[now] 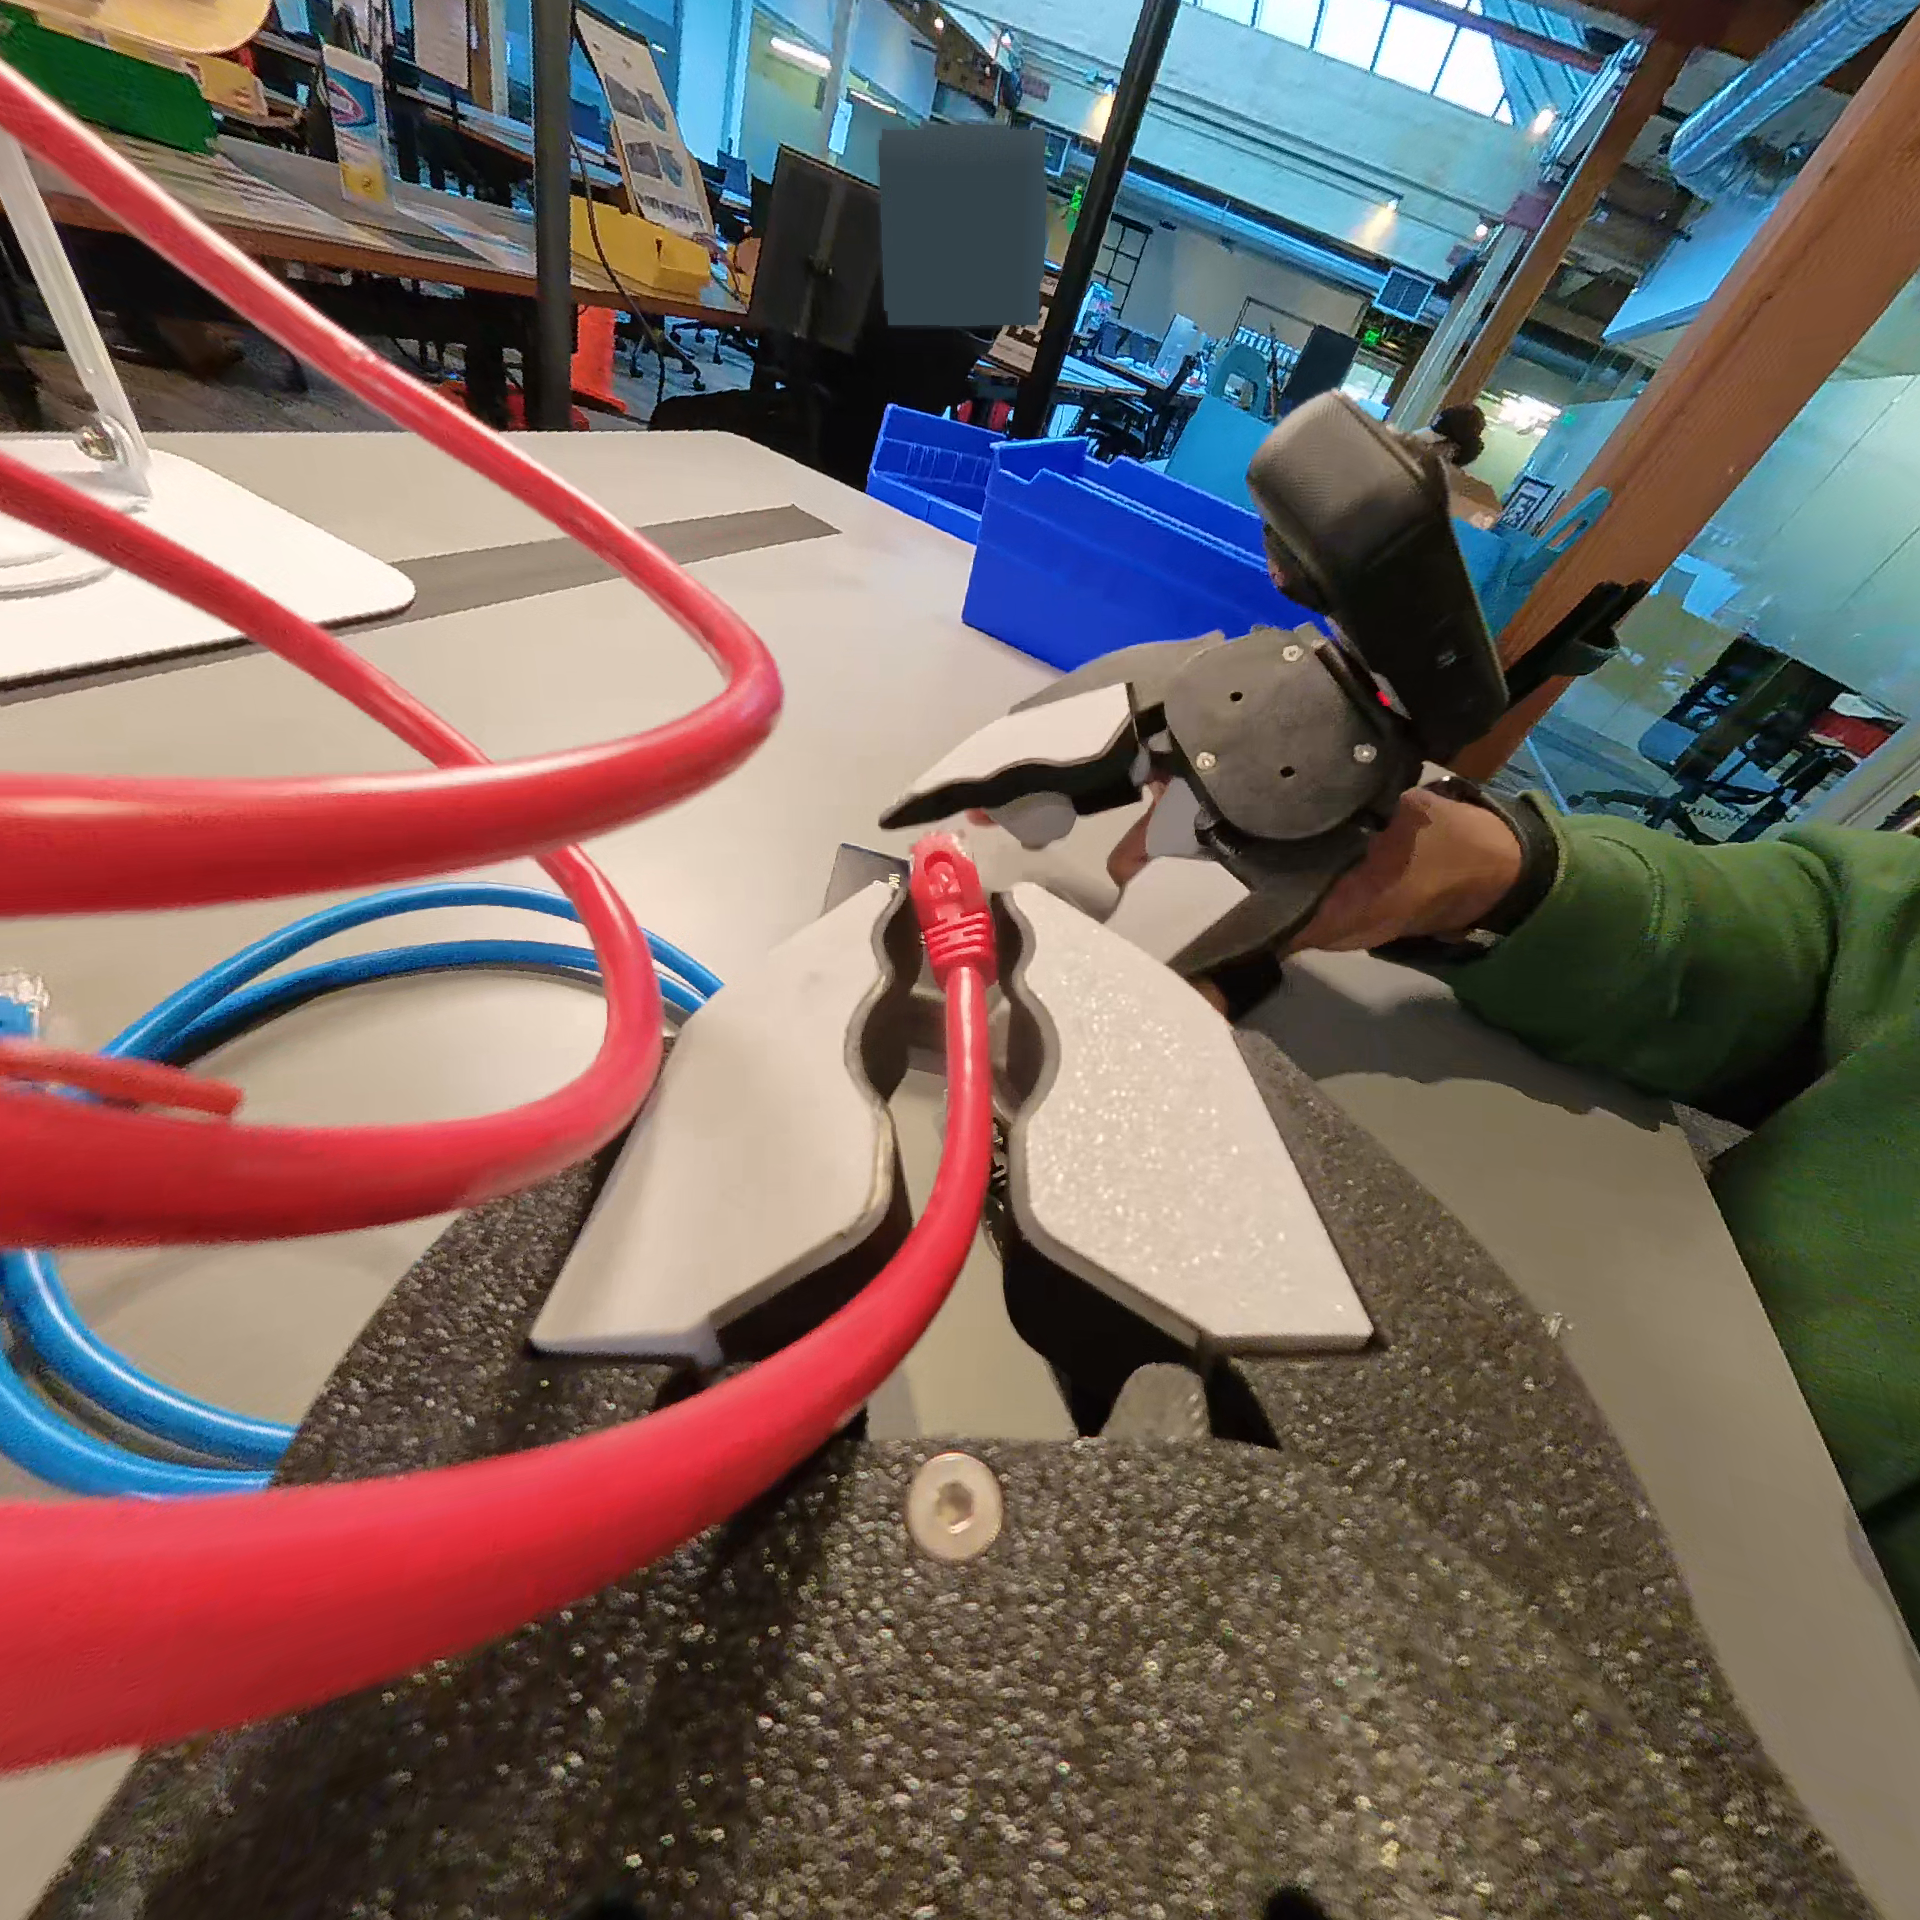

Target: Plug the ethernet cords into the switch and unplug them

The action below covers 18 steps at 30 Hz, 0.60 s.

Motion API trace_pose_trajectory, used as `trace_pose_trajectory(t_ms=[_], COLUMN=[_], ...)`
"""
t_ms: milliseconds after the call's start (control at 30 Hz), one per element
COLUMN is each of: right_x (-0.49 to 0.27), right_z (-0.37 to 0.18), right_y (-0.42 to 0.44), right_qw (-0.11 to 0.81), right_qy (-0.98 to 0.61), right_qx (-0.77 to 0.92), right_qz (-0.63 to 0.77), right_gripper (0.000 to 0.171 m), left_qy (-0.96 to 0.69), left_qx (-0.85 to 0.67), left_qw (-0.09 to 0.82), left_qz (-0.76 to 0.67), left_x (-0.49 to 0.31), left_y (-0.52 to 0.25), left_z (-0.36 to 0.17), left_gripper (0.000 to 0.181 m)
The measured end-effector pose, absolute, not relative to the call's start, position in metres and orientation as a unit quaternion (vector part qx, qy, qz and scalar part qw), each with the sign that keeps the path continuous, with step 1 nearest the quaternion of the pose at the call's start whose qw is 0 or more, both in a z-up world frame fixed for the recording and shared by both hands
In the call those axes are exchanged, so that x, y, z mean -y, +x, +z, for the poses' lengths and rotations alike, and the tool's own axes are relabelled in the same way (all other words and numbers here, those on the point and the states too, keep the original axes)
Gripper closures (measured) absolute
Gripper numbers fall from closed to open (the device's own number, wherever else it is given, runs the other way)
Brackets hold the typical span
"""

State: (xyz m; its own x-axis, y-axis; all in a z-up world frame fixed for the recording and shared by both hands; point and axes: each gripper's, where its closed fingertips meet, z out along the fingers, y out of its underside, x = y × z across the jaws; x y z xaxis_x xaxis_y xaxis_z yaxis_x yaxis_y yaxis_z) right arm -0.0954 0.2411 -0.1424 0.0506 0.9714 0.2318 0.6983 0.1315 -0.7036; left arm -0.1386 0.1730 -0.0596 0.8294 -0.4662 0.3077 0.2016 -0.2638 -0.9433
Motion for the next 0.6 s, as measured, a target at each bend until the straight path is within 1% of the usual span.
trace_pose_trajectory(t_ms=[33,67,200,267,367,533,600], right_x=[-0.249,-0.256,-0.291,-0.291,-0.27,-0.247,-0.247], right_z=[-0.141,-0.14,-0.139,-0.137,-0.132,-0.146,-0.147], right_y=[-0.093,-0.09,-0.074,-0.073,-0.082,-0.093,-0.096], right_qw=[0.365,0.37,0.38,0.365,0.335,0.324,0.306], right_qy=[-0.625,-0.62,-0.64,-0.651,-0.659,-0.624,-0.643], right_qx=[0.666,0.67,0.654,0.645,0.631,0.681,0.665], right_qz=[0.18,0.171,0.135,0.164,0.237,0.206,0.224], right_gripper=[0.086,0.09,0.091,0.089,0.085,0.07,0.07], left_qy=[-0.744,-0.744,-0.745,-0.746,-0.749,-0.751,-0.752], left_qx=[-0.089,-0.089,-0.093,-0.095,-0.098,-0.102,-0.103], left_qw=[0.6,0.601,0.6,0.6,0.598,0.596,0.596], left_qz=[-0.278,-0.278,-0.275,-0.272,-0.267,-0.264,-0.262], left_x=[-0.173,-0.173,-0.173,-0.172,-0.172,-0.173,-0.173], left_y=[-0.139,-0.139,-0.138,-0.137,-0.136,-0.135,-0.134], left_z=[-0.06,-0.059,-0.06,-0.06,-0.061,-0.062,-0.062], left_gripper=[0.167,0.167,0.167,0.167,0.167,0.167,0.167])
